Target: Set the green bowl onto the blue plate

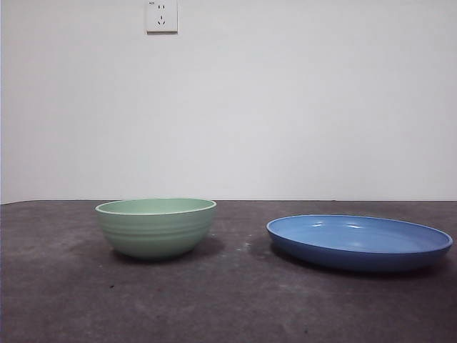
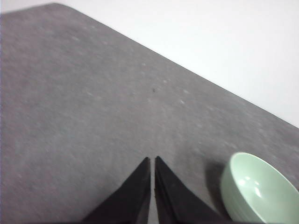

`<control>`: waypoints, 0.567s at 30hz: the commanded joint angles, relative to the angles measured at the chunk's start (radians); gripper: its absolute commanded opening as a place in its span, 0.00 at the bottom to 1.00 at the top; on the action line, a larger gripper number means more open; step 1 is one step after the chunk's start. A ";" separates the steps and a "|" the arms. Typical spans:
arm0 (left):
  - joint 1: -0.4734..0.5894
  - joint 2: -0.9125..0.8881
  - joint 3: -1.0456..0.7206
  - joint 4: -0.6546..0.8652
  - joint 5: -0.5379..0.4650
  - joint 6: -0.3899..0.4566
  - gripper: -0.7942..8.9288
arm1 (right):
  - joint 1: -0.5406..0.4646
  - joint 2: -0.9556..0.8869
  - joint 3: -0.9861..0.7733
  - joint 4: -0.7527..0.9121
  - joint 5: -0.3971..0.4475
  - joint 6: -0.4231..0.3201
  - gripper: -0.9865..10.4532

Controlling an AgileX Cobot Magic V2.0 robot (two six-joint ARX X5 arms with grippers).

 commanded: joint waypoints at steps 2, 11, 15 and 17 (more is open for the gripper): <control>0.001 0.002 0.061 -0.010 0.045 -0.047 0.10 | -0.001 -0.003 0.050 0.004 -0.004 0.051 0.09; 0.001 0.086 0.286 -0.135 0.050 -0.023 0.10 | -0.001 0.003 0.247 -0.024 -0.003 0.052 0.09; 0.001 0.169 0.407 -0.200 0.072 0.042 0.10 | -0.001 0.048 0.364 -0.113 -0.004 0.038 0.09; 0.001 0.226 0.473 -0.241 0.103 0.087 0.10 | -0.001 0.088 0.433 -0.173 -0.013 0.014 0.09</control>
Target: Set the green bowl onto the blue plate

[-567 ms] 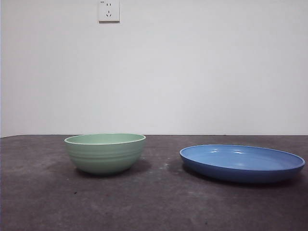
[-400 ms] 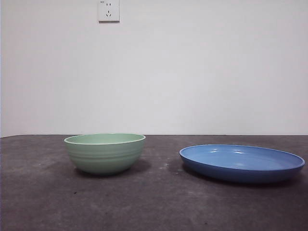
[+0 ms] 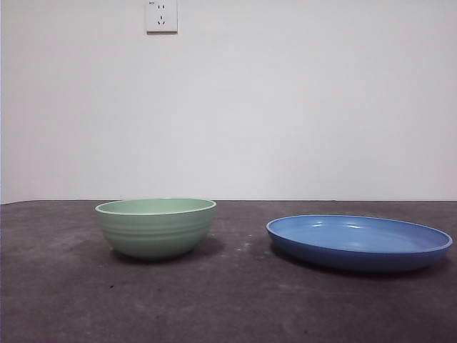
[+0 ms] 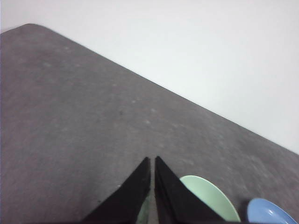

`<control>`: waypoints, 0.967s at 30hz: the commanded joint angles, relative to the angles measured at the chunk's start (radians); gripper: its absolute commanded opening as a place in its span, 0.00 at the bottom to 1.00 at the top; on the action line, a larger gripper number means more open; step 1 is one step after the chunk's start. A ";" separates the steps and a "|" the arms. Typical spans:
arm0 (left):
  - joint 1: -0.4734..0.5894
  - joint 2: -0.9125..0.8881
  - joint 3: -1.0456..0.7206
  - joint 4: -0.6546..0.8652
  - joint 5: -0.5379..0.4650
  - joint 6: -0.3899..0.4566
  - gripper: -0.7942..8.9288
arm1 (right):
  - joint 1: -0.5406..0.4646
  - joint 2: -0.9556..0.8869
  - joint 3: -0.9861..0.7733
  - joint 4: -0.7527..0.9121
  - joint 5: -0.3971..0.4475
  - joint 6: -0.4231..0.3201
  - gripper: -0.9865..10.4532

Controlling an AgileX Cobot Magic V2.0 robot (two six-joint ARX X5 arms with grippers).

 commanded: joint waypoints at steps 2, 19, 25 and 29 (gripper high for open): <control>0.001 0.097 0.116 -0.058 0.068 0.113 0.10 | -0.001 0.074 0.114 -0.087 -0.034 -0.049 0.09; -0.071 0.509 0.438 -0.435 0.389 0.376 0.10 | 0.027 0.595 0.547 -0.661 -0.348 -0.339 0.09; -0.157 0.538 0.467 -0.533 0.390 0.431 0.10 | 0.093 0.674 0.583 -0.806 -0.359 -0.408 0.09; -0.181 0.539 0.467 -0.549 0.390 0.435 0.10 | 0.130 0.681 0.583 -0.820 -0.359 -0.410 0.09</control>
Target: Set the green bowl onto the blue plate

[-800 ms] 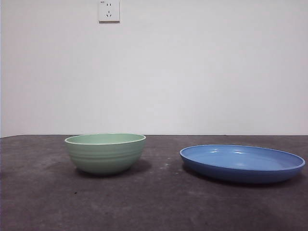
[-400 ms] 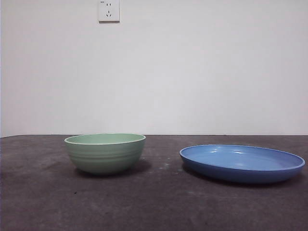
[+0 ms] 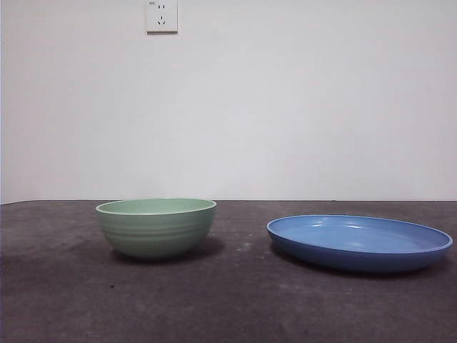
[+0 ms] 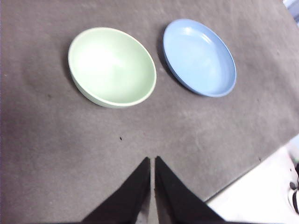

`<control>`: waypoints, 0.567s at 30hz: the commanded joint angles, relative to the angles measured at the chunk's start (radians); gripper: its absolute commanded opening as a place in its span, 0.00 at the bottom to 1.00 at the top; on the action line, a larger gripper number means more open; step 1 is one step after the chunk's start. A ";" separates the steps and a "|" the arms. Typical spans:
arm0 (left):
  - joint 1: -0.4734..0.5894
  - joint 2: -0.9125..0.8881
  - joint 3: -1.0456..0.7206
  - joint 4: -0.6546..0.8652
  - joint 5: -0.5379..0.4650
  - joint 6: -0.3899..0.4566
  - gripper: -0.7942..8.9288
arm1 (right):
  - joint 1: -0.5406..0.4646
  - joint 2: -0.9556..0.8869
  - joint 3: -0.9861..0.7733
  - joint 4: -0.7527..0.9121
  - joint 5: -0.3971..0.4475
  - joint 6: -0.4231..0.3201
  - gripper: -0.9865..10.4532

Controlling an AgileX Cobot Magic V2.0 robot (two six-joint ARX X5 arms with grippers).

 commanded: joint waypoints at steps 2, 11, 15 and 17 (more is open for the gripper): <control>-0.008 0.006 0.023 0.008 0.005 0.023 0.10 | 0.024 0.006 0.022 0.005 -0.003 -0.025 0.09; -0.008 0.006 0.023 0.005 0.005 0.011 0.48 | 0.027 0.006 0.022 0.007 -0.003 -0.016 0.37; -0.008 0.006 0.023 0.006 0.005 0.011 0.55 | 0.027 0.006 0.022 0.013 -0.003 -0.016 0.46; -0.008 0.006 0.023 0.007 0.005 0.011 0.55 | 0.027 0.006 0.022 0.013 -0.003 -0.016 0.46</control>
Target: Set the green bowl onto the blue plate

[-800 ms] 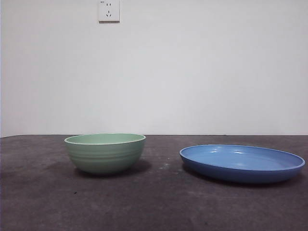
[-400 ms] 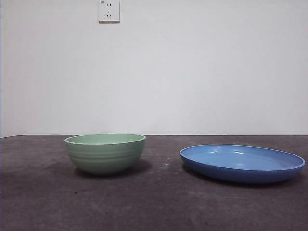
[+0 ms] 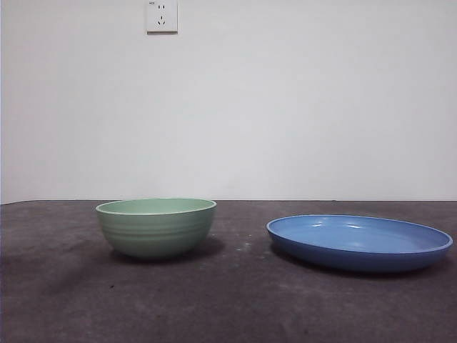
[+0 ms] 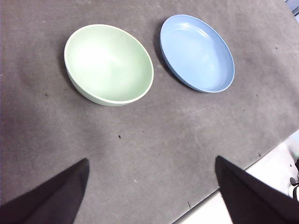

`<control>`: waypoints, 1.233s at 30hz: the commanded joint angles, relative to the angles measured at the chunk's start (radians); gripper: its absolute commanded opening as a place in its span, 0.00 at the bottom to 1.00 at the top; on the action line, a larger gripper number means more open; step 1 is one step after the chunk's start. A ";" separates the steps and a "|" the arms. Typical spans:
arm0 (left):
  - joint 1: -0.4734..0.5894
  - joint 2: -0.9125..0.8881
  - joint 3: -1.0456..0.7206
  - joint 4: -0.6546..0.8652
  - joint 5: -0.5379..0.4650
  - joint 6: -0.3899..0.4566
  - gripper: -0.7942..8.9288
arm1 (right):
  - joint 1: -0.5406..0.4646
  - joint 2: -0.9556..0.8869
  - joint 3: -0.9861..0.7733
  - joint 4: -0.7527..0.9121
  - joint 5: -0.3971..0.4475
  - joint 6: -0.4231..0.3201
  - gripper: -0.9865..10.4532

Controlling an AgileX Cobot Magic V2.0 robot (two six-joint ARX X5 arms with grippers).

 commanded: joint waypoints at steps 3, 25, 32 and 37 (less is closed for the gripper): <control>-0.003 0.007 0.023 0.012 0.005 0.003 0.55 | 0.003 0.006 0.021 0.012 -0.003 -0.006 0.46; -0.115 0.386 0.265 0.071 -0.190 -0.029 0.55 | 0.003 0.006 0.021 0.013 -0.003 -0.006 0.46; -0.174 0.598 0.348 0.140 -0.316 -0.026 0.55 | 0.003 0.006 0.021 0.014 -0.003 -0.006 0.46; -0.195 0.726 0.348 0.204 -0.378 -0.026 0.53 | 0.003 0.006 0.021 0.014 -0.003 -0.006 0.46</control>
